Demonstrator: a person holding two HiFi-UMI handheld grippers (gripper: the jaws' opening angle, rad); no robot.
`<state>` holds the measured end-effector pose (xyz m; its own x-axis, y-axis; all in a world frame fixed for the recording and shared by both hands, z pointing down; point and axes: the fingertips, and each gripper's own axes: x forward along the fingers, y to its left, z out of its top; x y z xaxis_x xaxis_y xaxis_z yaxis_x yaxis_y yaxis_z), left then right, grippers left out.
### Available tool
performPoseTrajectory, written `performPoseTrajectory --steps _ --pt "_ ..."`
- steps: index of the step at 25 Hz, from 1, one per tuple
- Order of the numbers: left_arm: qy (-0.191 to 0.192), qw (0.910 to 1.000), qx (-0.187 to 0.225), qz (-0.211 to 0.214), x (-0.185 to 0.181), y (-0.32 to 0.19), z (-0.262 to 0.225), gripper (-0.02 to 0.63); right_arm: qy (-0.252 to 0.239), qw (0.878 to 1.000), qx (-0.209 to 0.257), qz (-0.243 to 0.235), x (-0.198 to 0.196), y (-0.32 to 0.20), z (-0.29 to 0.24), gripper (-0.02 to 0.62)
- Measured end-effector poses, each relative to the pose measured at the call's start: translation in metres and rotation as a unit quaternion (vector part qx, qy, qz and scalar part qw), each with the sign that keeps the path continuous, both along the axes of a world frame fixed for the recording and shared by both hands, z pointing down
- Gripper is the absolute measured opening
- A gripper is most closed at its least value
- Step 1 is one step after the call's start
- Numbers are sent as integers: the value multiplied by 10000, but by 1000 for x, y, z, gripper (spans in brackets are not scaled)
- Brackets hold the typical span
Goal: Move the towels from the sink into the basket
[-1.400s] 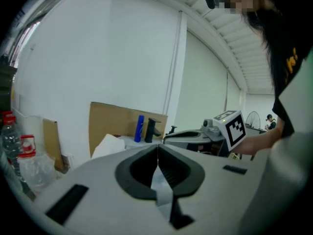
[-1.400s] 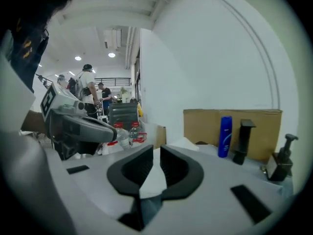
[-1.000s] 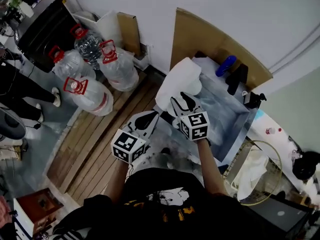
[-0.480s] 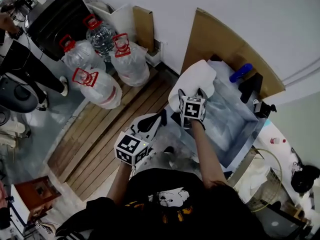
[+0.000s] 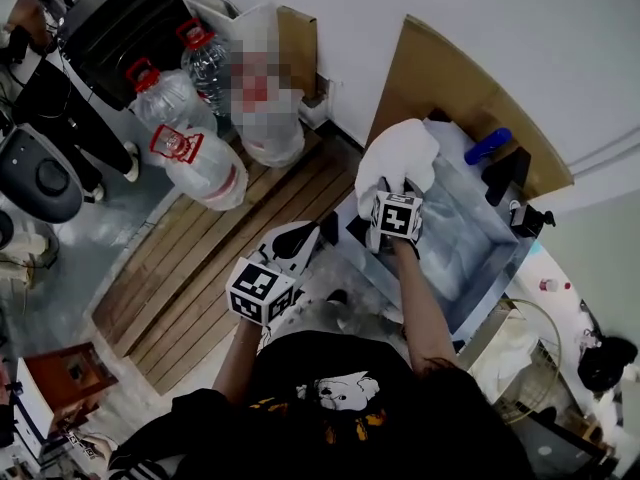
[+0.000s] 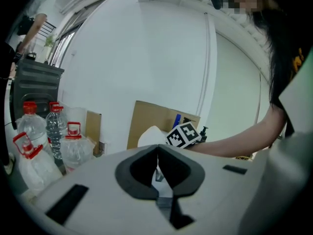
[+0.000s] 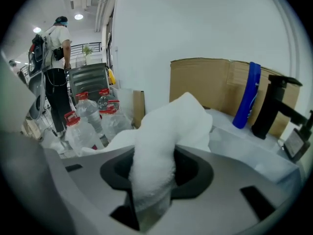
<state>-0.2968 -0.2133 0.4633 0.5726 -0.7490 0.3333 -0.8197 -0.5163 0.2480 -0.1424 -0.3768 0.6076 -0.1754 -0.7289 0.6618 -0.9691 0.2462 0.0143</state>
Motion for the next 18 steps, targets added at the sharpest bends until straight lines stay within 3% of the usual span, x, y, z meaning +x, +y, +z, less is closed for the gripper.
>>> performPoseTrajectory --steps 4,12,18 --pt "1 9997 93 207 13 0 -7 8 -244 9995 194 -112 11 17 -19 118" --pt "-11 9970 256 736 48 -2 -17 8 -751 9928 808 -470 41 73 -86 110" --pt "77 9914 410 1243 95 -1 -31 8 -1099 9859 1245 -229 81 115 -138 109"
